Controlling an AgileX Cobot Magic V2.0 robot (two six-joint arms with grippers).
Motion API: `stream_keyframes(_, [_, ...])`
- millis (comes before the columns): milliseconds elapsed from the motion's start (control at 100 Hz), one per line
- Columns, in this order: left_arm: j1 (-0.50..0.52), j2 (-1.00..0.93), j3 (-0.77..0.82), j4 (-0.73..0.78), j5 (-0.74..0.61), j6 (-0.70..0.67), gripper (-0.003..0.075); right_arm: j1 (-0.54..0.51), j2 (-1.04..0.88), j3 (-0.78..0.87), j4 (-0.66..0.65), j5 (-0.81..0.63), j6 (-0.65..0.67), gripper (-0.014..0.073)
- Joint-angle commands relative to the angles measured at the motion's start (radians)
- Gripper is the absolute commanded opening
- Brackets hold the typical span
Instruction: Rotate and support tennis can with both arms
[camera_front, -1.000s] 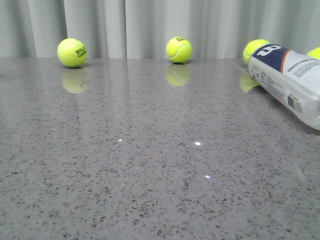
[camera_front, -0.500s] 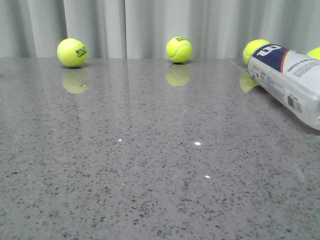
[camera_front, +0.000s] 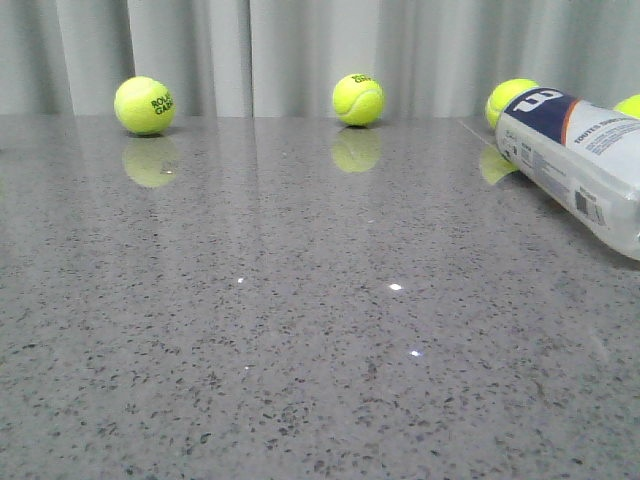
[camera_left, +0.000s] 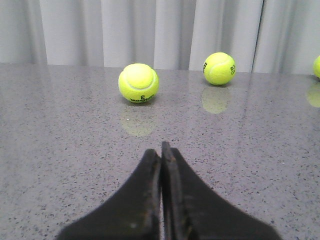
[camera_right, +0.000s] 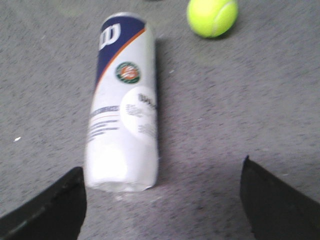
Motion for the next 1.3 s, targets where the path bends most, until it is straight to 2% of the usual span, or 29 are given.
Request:
stream_keyframes(0, [-0.006,-0.034,0.045,-0.003,-0.074,-0.011,-0.0019,0.015,0.077,-0.081,0.061,0.003,-0.025,0.0621])
stream_keyframes(220, [-0.006,-0.034,0.045,-0.003,-0.074,-0.011,-0.0019,0.034,0.307,-0.199,0.158,0.117,-0.032,0.0621])
stream_keyframes(420, [-0.006,-0.034,0.045,-0.003,-0.074,-0.011,-0.0019,0.035,0.495,-0.278,0.223,0.108,-0.057,0.0621])
stream_keyframes(850, [-0.006,-0.034,0.045,-0.003,-0.074,-0.011,-0.0019,0.035,0.729,-0.363,0.224,0.093,-0.078,0.0618])
stream_keyframes(920, [-0.006,-0.034,0.045,-0.003,-0.074,-0.011,-0.0019,0.035,0.731,-0.363,0.224,0.087,-0.093,0.0570])
stream_keyframes(1040, [-0.006,-0.034,0.045,-0.003,-0.074,-0.011,-0.0019,0.035,0.730,-0.374,0.224,0.088,-0.093,0.0384])
stream_keyframes(1090, [-0.006,-0.034,0.045,-0.003,-0.074,-0.011,-0.0019,0.038,0.730,-0.384,0.224,0.091,-0.101,0.0332])
stream_keyframes(1210, [-0.006,-0.034,0.045,-0.003,-0.074,-0.011,-0.0019,0.057,0.730,-0.440,0.223,0.131,-0.175,0.0328])
stream_keyframes(1290, [-0.006,-0.034,0.045,-0.003,-0.074,-0.011,-0.0019,0.090,0.730,-0.496,0.223,0.158,-0.279,0.0328])
